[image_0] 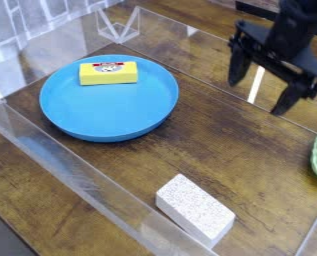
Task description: Remove the green object from inside the blue tray and put it on the table
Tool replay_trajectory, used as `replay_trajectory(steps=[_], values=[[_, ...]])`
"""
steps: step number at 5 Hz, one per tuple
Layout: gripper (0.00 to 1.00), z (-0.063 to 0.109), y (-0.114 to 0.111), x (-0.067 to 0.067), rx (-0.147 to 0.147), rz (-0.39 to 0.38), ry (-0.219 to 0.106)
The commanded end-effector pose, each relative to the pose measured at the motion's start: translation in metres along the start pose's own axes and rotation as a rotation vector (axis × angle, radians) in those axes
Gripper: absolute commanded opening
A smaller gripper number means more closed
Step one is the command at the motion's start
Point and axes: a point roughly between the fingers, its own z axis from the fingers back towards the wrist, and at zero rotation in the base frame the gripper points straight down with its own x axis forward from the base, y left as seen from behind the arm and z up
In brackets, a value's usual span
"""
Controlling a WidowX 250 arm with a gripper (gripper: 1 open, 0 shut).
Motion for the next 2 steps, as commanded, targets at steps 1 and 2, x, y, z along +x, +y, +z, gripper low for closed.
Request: replay_trajectory(steps=[1,2], values=[[1.0,0.016,0.0206,0.0208,-0.011,0.053,-0.062],[1.0,0.0125,0.0261,0.0213,-0.011,0.069,-0.057]])
